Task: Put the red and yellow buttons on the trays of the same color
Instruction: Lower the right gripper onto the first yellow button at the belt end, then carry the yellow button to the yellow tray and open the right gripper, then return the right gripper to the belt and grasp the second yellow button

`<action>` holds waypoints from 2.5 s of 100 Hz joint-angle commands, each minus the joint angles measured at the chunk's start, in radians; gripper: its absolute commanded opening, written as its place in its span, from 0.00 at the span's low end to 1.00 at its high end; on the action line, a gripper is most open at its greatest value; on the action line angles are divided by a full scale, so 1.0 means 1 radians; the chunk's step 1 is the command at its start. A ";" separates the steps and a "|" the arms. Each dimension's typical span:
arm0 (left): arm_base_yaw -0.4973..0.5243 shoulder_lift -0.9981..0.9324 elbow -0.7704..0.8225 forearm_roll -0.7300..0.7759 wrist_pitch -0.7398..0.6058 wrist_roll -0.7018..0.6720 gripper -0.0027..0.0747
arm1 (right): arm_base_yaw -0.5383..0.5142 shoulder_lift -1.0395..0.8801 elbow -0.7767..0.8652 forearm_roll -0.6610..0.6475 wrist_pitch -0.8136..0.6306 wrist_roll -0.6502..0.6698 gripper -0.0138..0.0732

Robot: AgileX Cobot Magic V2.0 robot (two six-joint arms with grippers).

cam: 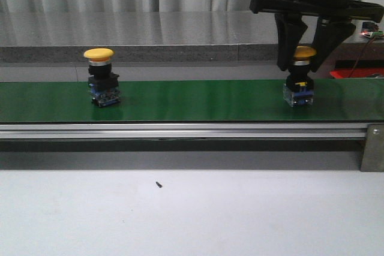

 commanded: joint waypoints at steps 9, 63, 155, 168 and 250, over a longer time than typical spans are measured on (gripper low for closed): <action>-0.009 0.003 -0.026 -0.012 -0.051 -0.013 0.01 | -0.026 -0.092 -0.038 -0.008 0.007 0.001 0.41; -0.009 0.003 -0.026 -0.012 -0.051 -0.013 0.01 | -0.407 -0.364 0.170 -0.066 0.039 -0.092 0.41; -0.009 0.003 -0.026 -0.012 -0.051 -0.013 0.01 | -0.643 -0.123 0.293 0.163 -0.138 -0.516 0.41; -0.009 0.003 -0.026 -0.012 -0.051 -0.013 0.01 | -0.643 -0.093 0.293 0.163 -0.137 -0.516 0.41; -0.009 0.003 -0.026 -0.012 -0.051 -0.013 0.01 | -0.635 -0.199 0.288 0.151 -0.140 -0.516 0.73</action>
